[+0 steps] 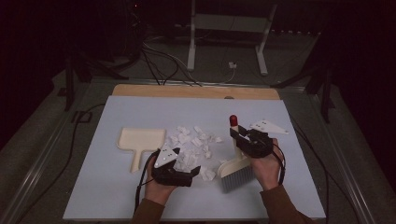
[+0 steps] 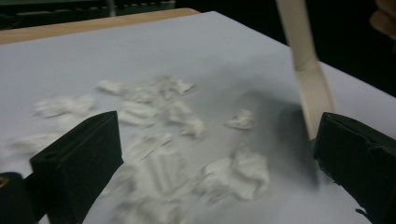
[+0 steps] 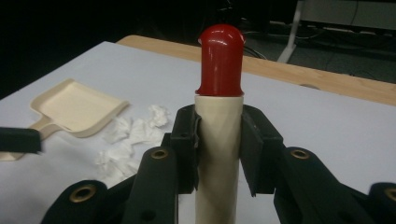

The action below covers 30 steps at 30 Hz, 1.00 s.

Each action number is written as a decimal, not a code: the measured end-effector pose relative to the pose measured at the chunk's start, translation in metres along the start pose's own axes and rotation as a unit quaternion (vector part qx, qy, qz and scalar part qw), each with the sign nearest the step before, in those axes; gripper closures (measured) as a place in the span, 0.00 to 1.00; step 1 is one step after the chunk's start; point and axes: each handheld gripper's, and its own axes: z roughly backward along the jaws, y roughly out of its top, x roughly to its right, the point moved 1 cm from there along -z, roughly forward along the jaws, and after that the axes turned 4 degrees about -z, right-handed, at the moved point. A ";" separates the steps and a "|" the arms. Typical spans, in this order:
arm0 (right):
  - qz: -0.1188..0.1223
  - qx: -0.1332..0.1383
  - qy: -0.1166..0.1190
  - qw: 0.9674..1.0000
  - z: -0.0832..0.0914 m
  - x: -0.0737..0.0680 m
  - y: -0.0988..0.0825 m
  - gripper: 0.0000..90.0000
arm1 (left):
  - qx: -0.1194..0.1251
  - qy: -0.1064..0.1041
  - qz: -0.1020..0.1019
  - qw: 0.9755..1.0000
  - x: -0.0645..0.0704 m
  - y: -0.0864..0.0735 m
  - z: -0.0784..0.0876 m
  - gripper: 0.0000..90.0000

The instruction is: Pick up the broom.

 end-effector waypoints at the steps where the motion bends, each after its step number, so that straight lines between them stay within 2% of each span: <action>1: 0.005 -0.001 0.001 1.000 -0.001 -0.004 0.000 0.77 | 0.000 -0.010 0.002 1.000 0.003 0.002 -0.005 0.05; 8: 0.006 0.003 0.003 1.000 -0.001 -0.009 0.001 0.77 | -0.020 -0.046 -0.010 0.999 0.022 0.007 -0.030 0.09; 13: 0.013 0.008 -0.005 1.000 0.001 -0.014 0.002 0.77 | -0.028 -0.090 0.010 0.996 0.029 0.009 -0.045 0.21; 18: 0.010 0.013 -0.003 1.000 0.003 -0.017 0.005 0.77 | -0.035 -0.109 0.017 0.993 0.033 0.012 -0.051 0.31; 20: 0.010 0.017 0.000 1.000 0.004 -0.019 0.006 0.77 | -0.037 -0.123 0.021 0.992 0.034 0.013 -0.053 0.38; 21: 0.012 0.022 0.001 1.000 0.005 -0.022 0.007 0.77 | -0.038 -0.138 0.023 0.989 0.034 0.013 -0.056 0.45; 23: 0.011 0.026 0.004 1.000 0.006 -0.024 0.009 0.77 | -0.041 -0.142 0.026 0.989 0.034 0.013 -0.057 0.52; 27: 0.012 0.033 0.008 0.999 0.009 -0.028 0.012 0.77 | -0.047 -0.149 0.030 0.987 0.033 0.012 -0.061 0.57; 28: 0.011 0.037 0.011 0.999 0.010 -0.030 0.014 0.77 | -0.047 -0.158 0.033 0.986 0.032 0.012 -0.061 0.62; 30: 0.014 0.040 0.011 0.999 0.010 -0.031 0.014 0.77 | -0.047 -0.159 0.031 0.986 0.031 0.012 -0.060 0.65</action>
